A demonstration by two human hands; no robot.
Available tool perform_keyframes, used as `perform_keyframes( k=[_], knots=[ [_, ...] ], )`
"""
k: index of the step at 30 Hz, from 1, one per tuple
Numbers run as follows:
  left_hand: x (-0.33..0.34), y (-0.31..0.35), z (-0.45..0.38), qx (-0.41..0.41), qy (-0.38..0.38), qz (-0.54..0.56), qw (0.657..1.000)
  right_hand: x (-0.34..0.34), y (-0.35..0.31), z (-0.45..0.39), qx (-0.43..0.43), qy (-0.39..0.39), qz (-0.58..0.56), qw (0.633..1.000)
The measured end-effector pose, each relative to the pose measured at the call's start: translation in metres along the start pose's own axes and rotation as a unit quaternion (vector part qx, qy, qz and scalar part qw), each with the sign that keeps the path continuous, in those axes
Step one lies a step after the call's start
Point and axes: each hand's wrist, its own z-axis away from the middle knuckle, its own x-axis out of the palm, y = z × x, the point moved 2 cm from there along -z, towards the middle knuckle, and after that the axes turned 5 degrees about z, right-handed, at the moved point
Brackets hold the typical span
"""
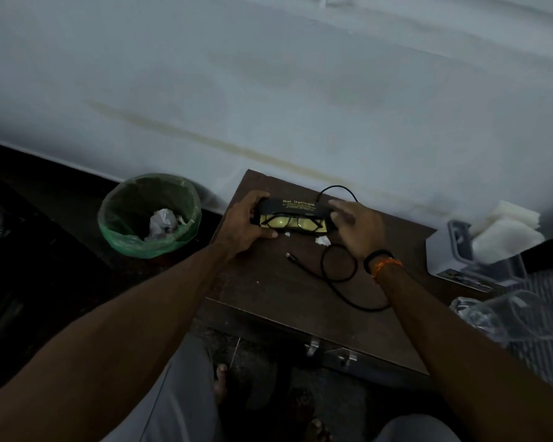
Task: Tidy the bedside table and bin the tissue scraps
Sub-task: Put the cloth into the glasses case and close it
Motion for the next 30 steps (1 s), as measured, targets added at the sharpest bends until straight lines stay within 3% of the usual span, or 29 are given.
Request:
perform_keyframes(
  k=[3, 11, 17, 23, 30],
  knots=[
    [0.001, -0.002, -0.001, 0.009, 0.001, -0.008, 1.000, 0.005, 0.000, 0.001, -0.034, -0.029, -0.004, 0.999],
    [0.003, -0.005, -0.001, 0.021, 0.006, -0.017, 1.000, 0.018, -0.009, -0.005, -0.052, -0.013, 0.057, 0.997],
    [0.002, -0.006, -0.001, 0.012, 0.003, -0.017, 1.000, 0.022, -0.011, -0.019, -0.046, -0.090, 0.121, 0.987],
    [0.000, 0.002, -0.002, -0.016, -0.002, 0.045, 0.999, 0.022, -0.016, -0.023, -0.049, -0.101, 0.104, 0.988],
    [0.003, 0.000, -0.002, 0.020, 0.016, -0.007, 1.000, 0.022, -0.018, -0.022, -0.048, -0.094, 0.091, 0.990]
  ],
)
